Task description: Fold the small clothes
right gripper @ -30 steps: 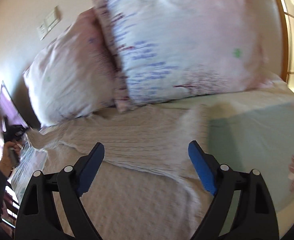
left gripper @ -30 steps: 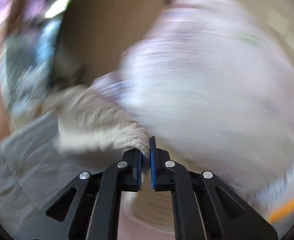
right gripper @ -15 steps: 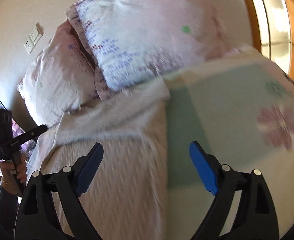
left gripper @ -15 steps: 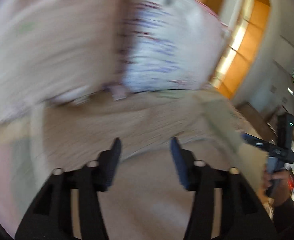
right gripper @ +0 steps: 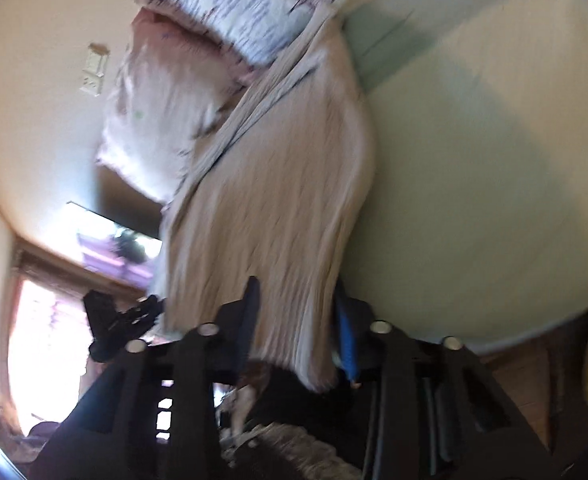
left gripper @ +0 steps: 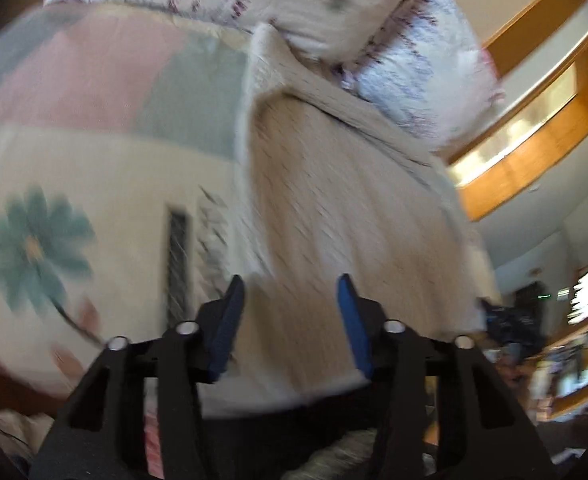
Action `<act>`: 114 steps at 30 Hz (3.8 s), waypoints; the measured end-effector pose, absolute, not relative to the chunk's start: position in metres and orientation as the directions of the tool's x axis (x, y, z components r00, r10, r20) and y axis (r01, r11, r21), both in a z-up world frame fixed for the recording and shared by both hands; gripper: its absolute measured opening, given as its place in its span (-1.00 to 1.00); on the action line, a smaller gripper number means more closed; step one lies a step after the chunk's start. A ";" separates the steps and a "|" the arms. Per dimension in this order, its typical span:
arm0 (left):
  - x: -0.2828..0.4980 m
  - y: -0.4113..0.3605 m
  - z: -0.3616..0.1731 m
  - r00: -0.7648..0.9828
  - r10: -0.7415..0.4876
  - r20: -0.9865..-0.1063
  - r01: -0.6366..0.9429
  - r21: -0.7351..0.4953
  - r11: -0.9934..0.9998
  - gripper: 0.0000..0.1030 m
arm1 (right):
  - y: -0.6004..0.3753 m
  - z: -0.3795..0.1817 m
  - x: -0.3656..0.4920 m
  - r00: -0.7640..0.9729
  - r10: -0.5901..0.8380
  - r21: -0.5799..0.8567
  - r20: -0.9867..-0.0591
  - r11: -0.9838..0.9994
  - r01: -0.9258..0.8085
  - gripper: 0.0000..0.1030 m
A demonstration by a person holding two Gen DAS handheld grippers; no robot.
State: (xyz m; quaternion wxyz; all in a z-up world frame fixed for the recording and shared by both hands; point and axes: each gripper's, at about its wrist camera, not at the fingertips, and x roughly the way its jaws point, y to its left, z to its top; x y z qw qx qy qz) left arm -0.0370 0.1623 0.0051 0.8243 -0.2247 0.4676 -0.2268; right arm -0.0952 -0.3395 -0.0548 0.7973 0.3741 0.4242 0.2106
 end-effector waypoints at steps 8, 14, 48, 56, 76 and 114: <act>-0.039 0.148 0.002 0.435 -0.640 -0.634 0.200 -0.624 0.755 -0.81 | -0.331 -0.032 -0.078 0.606 0.710 0.839 -0.359 0.529 -0.123 -0.84; 0.055 0.154 0.065 0.567 -0.606 -0.558 0.273 -0.567 0.777 -0.89 | -0.349 0.045 0.008 0.722 0.680 0.842 -0.132 0.461 -0.280 -0.84; 0.261 -0.058 0.077 0.325 -0.932 -0.162 0.299 -0.917 0.264 -0.61 | -0.433 0.037 0.128 0.824 0.361 0.696 -0.436 0.716 0.055 0.80; 0.269 -0.112 0.033 0.238 -0.969 -0.068 0.210 -0.970 0.120 0.39 | -0.465 0.028 0.149 0.762 0.463 0.762 -0.453 0.644 0.062 0.97; 0.218 -0.109 0.011 0.296 -0.760 -0.579 0.370 -0.663 0.650 -0.29 | -0.362 0.007 0.192 0.528 0.649 0.741 -0.547 0.669 -0.055 -0.26; 0.067 -0.021 -0.006 0.542 -0.076 -0.837 0.176 0.024 0.984 0.97 | -0.211 -0.005 0.041 0.615 0.121 0.143 -0.780 0.990 -0.013 0.97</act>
